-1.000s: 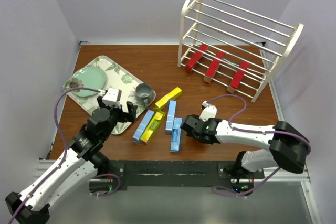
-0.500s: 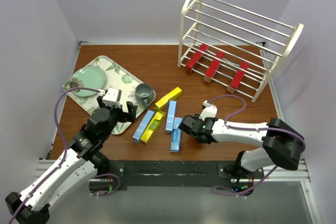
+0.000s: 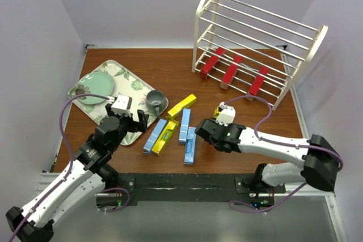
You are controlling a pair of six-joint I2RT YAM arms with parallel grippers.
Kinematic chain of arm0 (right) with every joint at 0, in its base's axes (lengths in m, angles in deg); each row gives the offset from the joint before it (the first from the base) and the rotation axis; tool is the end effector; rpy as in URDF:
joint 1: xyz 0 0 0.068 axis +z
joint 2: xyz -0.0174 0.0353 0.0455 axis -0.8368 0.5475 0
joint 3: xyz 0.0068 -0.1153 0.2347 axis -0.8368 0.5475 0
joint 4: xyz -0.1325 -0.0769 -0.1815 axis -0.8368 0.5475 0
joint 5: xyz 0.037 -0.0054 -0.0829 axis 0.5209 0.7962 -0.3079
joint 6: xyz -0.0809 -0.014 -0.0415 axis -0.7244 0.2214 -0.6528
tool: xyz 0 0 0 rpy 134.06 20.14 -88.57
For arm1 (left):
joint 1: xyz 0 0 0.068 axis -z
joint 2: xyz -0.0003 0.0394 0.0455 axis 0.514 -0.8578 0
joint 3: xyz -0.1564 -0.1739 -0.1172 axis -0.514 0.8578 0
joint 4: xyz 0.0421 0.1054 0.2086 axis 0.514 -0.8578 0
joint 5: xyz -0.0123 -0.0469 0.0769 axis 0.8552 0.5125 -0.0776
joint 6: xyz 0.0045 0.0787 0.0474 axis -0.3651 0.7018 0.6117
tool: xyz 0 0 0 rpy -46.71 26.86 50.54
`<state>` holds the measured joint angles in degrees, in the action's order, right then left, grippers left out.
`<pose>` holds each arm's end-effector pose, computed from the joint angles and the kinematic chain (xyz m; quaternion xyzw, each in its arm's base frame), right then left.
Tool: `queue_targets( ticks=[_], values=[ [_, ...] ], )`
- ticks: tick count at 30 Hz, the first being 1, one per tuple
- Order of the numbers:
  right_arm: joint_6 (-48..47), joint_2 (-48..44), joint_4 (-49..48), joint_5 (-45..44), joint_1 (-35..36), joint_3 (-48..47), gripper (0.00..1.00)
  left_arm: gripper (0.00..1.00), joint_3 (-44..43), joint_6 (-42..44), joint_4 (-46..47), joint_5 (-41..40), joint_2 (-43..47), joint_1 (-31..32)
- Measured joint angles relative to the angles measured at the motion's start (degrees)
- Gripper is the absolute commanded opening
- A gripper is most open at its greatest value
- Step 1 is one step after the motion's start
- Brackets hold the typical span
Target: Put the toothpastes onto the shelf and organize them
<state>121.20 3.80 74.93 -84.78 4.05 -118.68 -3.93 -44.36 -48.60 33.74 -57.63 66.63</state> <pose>0.1505 0.1649 0.1772 0.1376 0.9197 0.0314 0.3664 0.1523 -0.0773 0.2464 0.0474 0.7965 -0.1369 0.5870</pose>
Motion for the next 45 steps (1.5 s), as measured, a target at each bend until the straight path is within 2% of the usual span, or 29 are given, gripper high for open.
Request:
queue_targets(
  ticks=[7, 15, 21, 28, 37, 45],
  values=[
    [-9.81, -4.24, -0.15, -0.85, -2.14, -8.44, 0.21, 1.00, 0.00, 0.00, 0.02, 0.24, -0.04, 0.00],
    [-21.18, -5.86, -8.50, 6.64, -17.27, -15.80, 0.21, 1.00, 0.00, 0.00, 0.07, 0.79, 0.61, 0.00],
    [-26.40, -0.61, -17.16, 14.47, -26.62, -20.92, 0.21, 1.00, 0.00, 0.00, 0.07, 0.92, 1.27, 0.00],
    [-26.86, 8.50, -29.62, 22.69, -33.59, -23.30, 0.22, 1.00, 0.00, 0.02, -0.04, 0.15, 1.55, 0.00],
    [-23.93, 17.79, -41.97, 26.95, -37.46, -24.76, 0.25, 1.00, -0.33, 0.39, -0.35, -2.99, 2.27, 0.00],
    [-21.62, 24.33, -46.14, 27.61, -39.74, -30.97, 0.26, 1.00, -0.37, 1.09, -0.42, -5.27, 1.79, 0.00]
  ],
)
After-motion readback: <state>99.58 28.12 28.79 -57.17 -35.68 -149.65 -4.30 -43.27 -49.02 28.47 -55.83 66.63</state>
